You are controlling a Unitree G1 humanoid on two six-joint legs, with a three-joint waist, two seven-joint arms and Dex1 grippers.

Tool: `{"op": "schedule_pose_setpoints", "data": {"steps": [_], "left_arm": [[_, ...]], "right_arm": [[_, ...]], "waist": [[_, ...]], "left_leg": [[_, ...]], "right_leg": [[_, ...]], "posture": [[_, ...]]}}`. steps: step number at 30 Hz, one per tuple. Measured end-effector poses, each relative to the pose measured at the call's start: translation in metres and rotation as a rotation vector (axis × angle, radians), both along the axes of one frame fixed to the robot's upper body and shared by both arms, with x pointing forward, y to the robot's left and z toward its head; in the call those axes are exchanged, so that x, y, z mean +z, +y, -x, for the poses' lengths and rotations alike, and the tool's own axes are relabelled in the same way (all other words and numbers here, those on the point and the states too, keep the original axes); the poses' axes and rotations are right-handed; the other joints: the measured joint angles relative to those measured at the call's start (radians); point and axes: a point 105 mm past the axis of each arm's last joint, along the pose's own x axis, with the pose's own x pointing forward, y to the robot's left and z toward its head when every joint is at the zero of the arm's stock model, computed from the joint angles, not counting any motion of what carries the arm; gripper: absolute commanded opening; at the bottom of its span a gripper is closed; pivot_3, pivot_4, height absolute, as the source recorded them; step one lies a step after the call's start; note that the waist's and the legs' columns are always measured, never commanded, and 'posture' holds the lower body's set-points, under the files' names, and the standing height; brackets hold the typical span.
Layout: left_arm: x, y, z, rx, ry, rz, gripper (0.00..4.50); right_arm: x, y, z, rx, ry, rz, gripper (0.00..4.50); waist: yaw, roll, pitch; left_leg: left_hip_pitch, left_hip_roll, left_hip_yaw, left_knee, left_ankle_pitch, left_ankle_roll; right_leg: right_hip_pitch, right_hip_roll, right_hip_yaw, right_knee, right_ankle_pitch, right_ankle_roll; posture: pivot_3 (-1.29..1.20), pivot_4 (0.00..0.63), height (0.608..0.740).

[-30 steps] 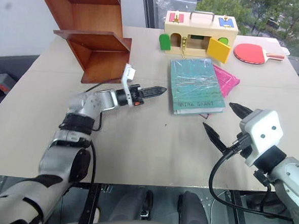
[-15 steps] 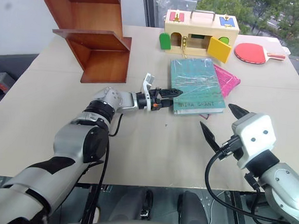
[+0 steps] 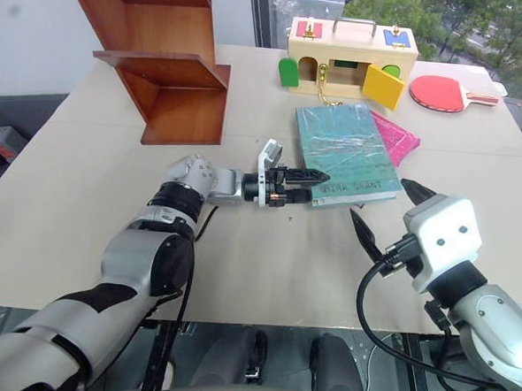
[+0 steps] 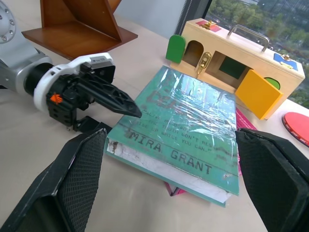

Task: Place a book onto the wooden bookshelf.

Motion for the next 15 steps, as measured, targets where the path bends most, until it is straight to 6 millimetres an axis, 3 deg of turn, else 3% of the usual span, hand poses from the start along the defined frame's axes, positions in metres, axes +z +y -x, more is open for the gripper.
{"op": "schedule_pose_setpoints", "data": {"steps": [13,15], "left_arm": [[-0.001,-0.016,-0.020,0.152,0.009,0.021,4.50],[-0.001,-0.016,-0.023,0.166,0.007,0.017,3.91]], "right_arm": [[-0.001,0.010,-0.001,0.049,0.007,-0.005,4.38],[-0.001,0.011,-0.001,0.050,0.007,-0.004,4.50]], "waist": [[0.001,0.000,0.000],[0.001,0.000,0.000]], "left_leg": [[-0.001,0.000,0.000,0.000,0.000,0.000],[0.000,0.000,0.000,0.000,0.000,0.000]], "right_leg": [[0.000,-0.001,-0.001,0.000,0.000,0.000],[0.000,0.000,-0.001,0.000,0.000,0.000]], "posture": [[0.00,0.150,0.740],[0.00,0.150,0.740]]}}
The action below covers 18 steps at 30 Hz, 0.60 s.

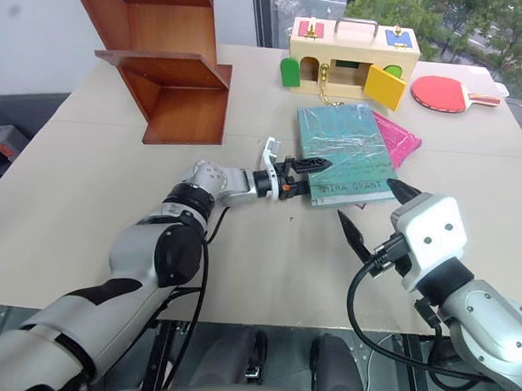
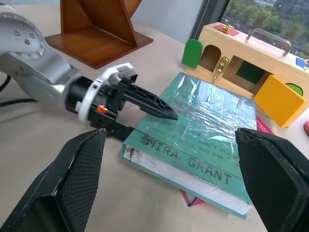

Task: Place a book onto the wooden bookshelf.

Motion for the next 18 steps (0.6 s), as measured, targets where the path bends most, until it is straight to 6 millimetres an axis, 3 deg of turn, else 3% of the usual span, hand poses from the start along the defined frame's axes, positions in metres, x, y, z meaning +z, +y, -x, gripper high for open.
{"op": "schedule_pose_setpoints", "data": {"steps": [1,2,7,18], "left_arm": [[0.000,0.000,0.000,0.001,0.002,0.001,3.66],[0.000,0.000,0.000,0.003,0.004,0.006,3.10],[0.001,0.001,0.002,-0.006,0.022,0.029,1.18],[-0.002,0.008,0.014,-0.028,0.083,0.075,1.18]], "right_arm": [[0.000,0.000,0.000,0.001,0.002,0.000,4.50],[-0.001,0.001,0.000,0.004,0.007,0.000,4.50],[-0.002,0.001,0.000,0.005,0.011,0.001,4.50],[-0.004,0.002,-0.001,0.008,0.021,0.011,4.50]], "waist": [[0.000,0.000,0.000],[0.000,0.000,0.000],[-0.001,0.000,0.000],[-0.002,0.000,-0.001]], "left_leg": [[0.000,0.000,0.000,0.000,0.000,0.000],[0.000,0.000,0.000,0.000,0.000,0.000],[0.000,0.000,0.000,0.000,0.000,0.000],[0.000,0.001,0.000,0.000,0.000,0.000]], "right_leg": [[0.000,0.000,0.000,0.000,0.000,0.000],[0.000,0.000,0.000,0.000,0.000,0.000],[0.000,0.000,0.000,0.000,0.000,0.000],[0.000,-0.002,0.003,0.000,0.000,0.000]], "posture": [[0.00,0.150,0.740],[0.00,0.150,0.740],[0.00,0.150,0.740],[0.00,0.150,0.740]]}}
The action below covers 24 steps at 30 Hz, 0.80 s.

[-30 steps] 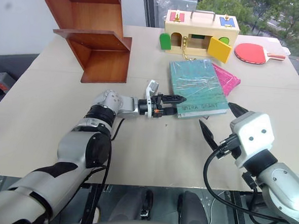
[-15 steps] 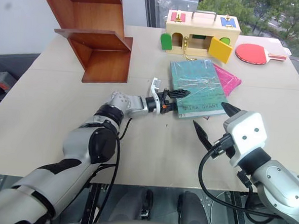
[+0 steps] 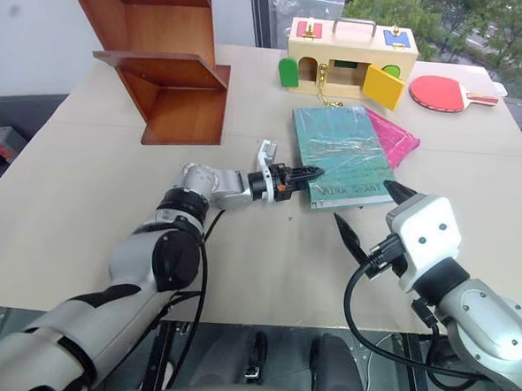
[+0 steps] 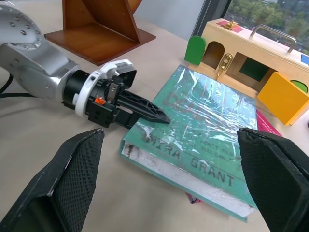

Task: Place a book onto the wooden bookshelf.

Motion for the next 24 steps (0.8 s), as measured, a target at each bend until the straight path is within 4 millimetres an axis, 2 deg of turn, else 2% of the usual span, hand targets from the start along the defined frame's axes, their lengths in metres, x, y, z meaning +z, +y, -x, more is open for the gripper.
{"op": "schedule_pose_setpoints", "data": {"steps": [1,4,8,13,18,23,24], "left_arm": [[-0.001,0.001,0.001,0.005,-0.003,0.000,1.18],[-0.002,0.004,0.006,0.030,-0.004,0.005,2.06],[-0.006,0.001,0.015,0.049,0.003,0.014,3.83],[-0.005,-0.001,0.014,0.065,0.009,0.016,3.83],[-0.003,0.000,-0.002,0.088,-0.012,-0.002,3.83],[0.000,-0.002,-0.011,0.097,-0.020,0.016,3.83],[0.000,-0.002,-0.011,0.091,-0.018,0.019,3.32]], "right_arm": [[-0.001,0.000,0.000,0.002,0.004,0.003,4.50],[0.000,0.001,0.000,0.014,0.004,0.003,4.50],[-0.002,0.003,0.000,0.031,0.023,0.011,4.50],[0.002,0.003,-0.002,0.043,0.012,0.016,4.50],[0.002,0.005,-0.003,0.054,0.018,0.013,4.50],[0.001,0.005,-0.004,0.056,0.023,0.018,4.50],[0.001,0.005,-0.004,0.055,0.022,0.019,4.50]], "waist": [[0.000,0.000,0.000],[-0.001,0.000,-0.001],[0.002,0.000,-0.001],[0.002,0.000,-0.001],[0.002,0.000,-0.001],[0.002,0.000,-0.001],[0.002,0.000,-0.001]], "left_leg": [[0.000,0.000,0.000,0.000,0.000,0.000],[0.001,0.000,0.000,0.000,0.000,0.000],[0.001,0.001,0.000,0.000,0.000,0.000],[0.002,0.000,0.000,0.001,0.000,0.000],[0.002,-0.001,0.000,0.001,0.000,0.000],[0.001,-0.001,0.000,0.001,0.000,0.000],[0.001,-0.001,0.000,0.001,0.000,0.000]], "right_leg": [[0.000,0.000,0.000,0.000,0.000,0.000],[0.000,-0.002,0.001,0.000,0.000,0.000],[0.001,-0.002,0.001,0.000,0.000,0.000],[0.002,0.002,0.000,0.000,0.000,0.000],[0.002,0.002,-0.003,0.000,0.000,0.000],[0.002,0.002,-0.004,0.000,0.000,0.000],[0.002,0.002,-0.004,0.000,0.000,0.000]], "posture": [[0.00,0.150,0.740],[0.00,0.150,0.740],[0.00,0.150,0.740],[0.00,0.150,0.740],[0.00,0.150,0.740],[0.00,0.150,0.740],[0.00,0.150,0.740]]}}
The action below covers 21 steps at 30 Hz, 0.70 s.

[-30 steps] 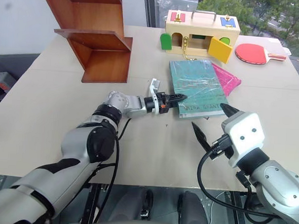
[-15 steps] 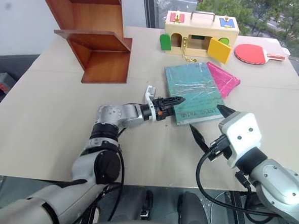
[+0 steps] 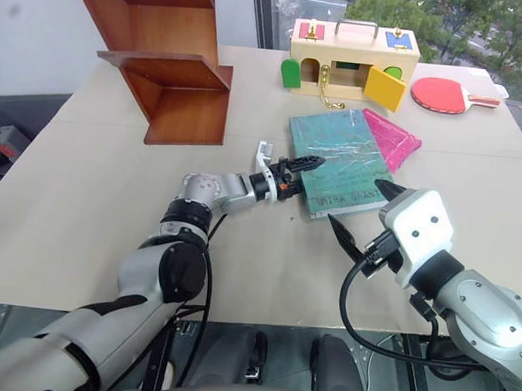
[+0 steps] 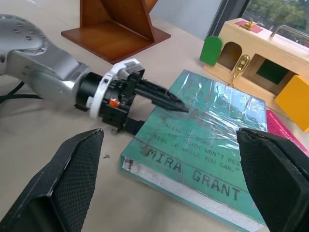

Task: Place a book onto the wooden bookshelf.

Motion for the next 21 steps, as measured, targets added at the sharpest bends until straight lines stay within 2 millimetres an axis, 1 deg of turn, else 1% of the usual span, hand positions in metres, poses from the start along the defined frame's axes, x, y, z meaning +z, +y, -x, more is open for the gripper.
{"op": "schedule_pose_setpoints", "data": {"steps": [2,3,4,7,14,18,19,21], "left_arm": [[0.000,-0.001,0.000,-0.007,0.001,0.008,2.55],[-0.001,-0.001,0.000,-0.014,0.003,0.011,1.90],[0.000,-0.001,0.000,-0.017,0.003,0.014,1.58],[0.002,-0.002,0.002,-0.035,-0.001,0.045,0.06],[0.008,0.006,0.009,-0.088,0.020,0.073,0.02],[0.028,0.012,0.014,-0.128,-0.044,0.110,0.02],[0.029,0.012,0.014,-0.129,-0.052,0.113,0.02],[0.051,0.019,0.015,-0.126,-0.194,0.091,0.02]], "right_arm": [[0.000,0.000,0.000,-0.001,0.000,0.000,4.50],[-0.001,0.000,0.000,-0.002,0.002,0.000,4.50],[-0.001,0.000,0.000,-0.003,0.004,0.000,4.50],[-0.004,-0.001,0.001,-0.006,0.016,0.000,4.50],[-0.005,-0.002,0.002,-0.002,0.019,0.001,4.50],[-0.002,0.000,0.002,0.007,0.008,-0.012,4.50],[-0.002,0.000,0.002,0.009,0.006,-0.015,4.50],[0.004,0.003,0.001,0.025,-0.019,-0.038,4.50]], "waist": [[0.000,0.000,0.000],[0.000,0.000,0.000],[0.000,0.000,0.000],[0.000,0.000,0.000],[-0.003,0.000,0.000],[-0.002,0.000,0.000],[-0.002,0.000,0.000],[-0.002,0.000,0.000]], "left_leg": [[0.000,0.000,0.000,0.000,0.000,0.000],[0.000,0.000,0.000,0.000,0.000,0.000],[0.000,0.000,-0.001,0.000,0.000,0.000],[0.000,0.000,0.000,0.000,0.000,0.000],[0.000,0.000,-0.001,0.000,0.000,0.000],[0.000,0.001,-0.001,0.000,0.000,0.000],[0.000,0.001,-0.001,0.000,0.000,0.000],[-0.001,0.001,-0.001,0.000,0.000,0.000]], "right_leg": [[0.000,0.000,0.000,0.000,0.000,0.000],[0.000,0.000,0.000,0.000,0.000,0.000],[0.000,0.000,0.000,0.000,0.000,0.000],[0.000,0.000,0.000,0.000,0.000,0.000],[0.000,0.000,0.000,0.000,0.000,0.000],[0.000,0.000,0.001,0.000,0.000,0.000],[0.000,0.000,0.001,0.000,0.000,0.000],[0.000,-0.001,0.003,0.000,0.000,0.000]], "posture": [[0.00,0.150,0.740],[0.00,0.150,0.740],[0.00,0.150,0.740],[0.00,0.150,0.740],[0.00,0.150,0.740],[0.00,0.150,0.740],[0.00,0.150,0.740],[0.00,0.150,0.740]]}}
